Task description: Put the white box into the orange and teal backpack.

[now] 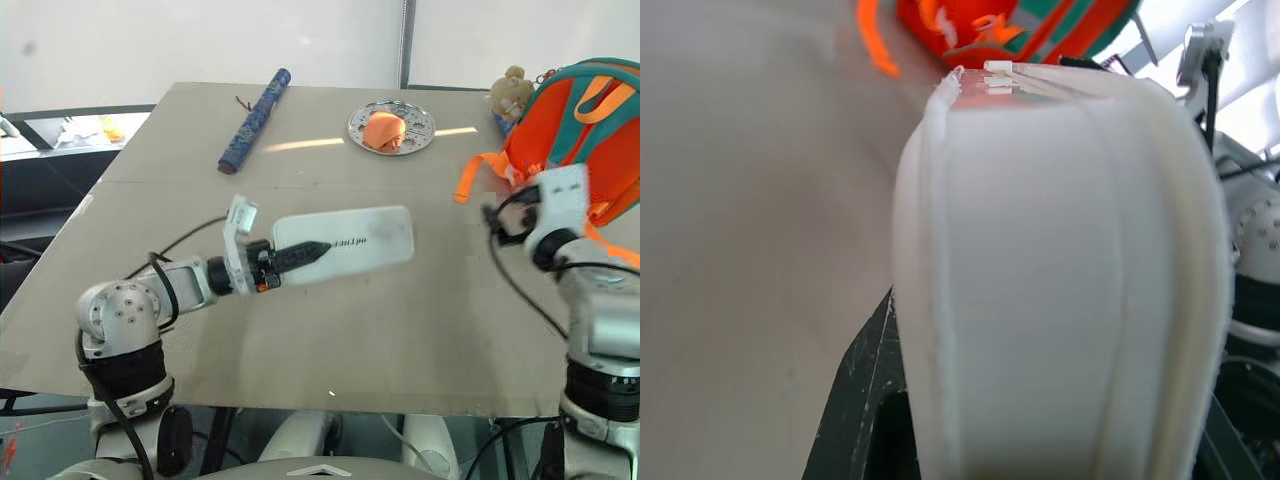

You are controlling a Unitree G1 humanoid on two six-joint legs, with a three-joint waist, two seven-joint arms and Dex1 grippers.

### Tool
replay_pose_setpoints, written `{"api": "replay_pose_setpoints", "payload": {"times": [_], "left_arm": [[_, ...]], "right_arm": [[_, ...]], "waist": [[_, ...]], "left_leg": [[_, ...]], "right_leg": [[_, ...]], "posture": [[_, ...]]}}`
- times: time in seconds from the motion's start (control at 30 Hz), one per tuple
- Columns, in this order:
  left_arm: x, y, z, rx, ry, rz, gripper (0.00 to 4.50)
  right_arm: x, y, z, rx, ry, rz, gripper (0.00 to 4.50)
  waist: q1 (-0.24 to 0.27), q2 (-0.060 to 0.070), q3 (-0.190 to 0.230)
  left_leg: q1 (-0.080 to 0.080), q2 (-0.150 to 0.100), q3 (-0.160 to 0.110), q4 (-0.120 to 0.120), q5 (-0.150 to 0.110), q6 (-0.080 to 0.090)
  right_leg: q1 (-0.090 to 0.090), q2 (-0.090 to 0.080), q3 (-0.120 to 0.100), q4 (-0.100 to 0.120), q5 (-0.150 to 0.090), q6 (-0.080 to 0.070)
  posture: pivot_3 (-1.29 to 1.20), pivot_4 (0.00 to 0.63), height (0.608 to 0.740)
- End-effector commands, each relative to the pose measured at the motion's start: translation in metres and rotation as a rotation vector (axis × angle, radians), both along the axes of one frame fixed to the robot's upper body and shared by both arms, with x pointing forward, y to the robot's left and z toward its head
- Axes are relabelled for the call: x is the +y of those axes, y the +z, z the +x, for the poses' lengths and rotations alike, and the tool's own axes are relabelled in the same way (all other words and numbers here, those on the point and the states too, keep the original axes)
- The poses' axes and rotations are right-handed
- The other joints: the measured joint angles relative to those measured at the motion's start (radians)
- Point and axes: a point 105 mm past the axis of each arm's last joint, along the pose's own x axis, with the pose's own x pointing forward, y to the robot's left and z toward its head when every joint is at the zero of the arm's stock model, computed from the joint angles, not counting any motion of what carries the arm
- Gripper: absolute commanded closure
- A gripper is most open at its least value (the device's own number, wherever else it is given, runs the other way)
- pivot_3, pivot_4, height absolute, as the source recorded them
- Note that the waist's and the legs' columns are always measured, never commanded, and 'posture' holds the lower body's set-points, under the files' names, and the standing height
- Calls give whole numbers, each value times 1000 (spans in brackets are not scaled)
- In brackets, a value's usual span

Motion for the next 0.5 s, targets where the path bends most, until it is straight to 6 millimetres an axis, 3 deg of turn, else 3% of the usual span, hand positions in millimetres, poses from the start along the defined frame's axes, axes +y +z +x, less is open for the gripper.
{"api": "replay_pose_setpoints", "payload": {"times": [0.03,0.23,0.47,0.5], "left_arm": [[-13,32,-9,-172,-86,-38,3433],[-20,52,-12,-266,-129,-38,3433],[-12,54,-13,-276,-109,-40,3433],[-11,54,-13,-278,-104,-37,3433]], "right_arm": [[-22,31,3,-65,-90,59,0],[-50,51,28,-66,-170,140,0],[-56,56,76,-72,-106,183,0],[-54,57,81,-81,-83,160,248]], "waist": [[-2,0,0],[-4,0,1],[-11,1,3],[-11,1,3]], "left_leg": [[0,0,1,0,0,0],[-1,0,3,-1,0,0],[0,0,7,-2,0,1],[0,1,8,-2,0,1]], "right_leg": [[0,0,0,0,0,0],[0,0,1,-1,0,0],[0,0,1,-2,0,0],[-1,0,1,-2,0,0]], "posture": [[0,150,733],[0,150,733],[0,150,733],[0,150,733]]}}
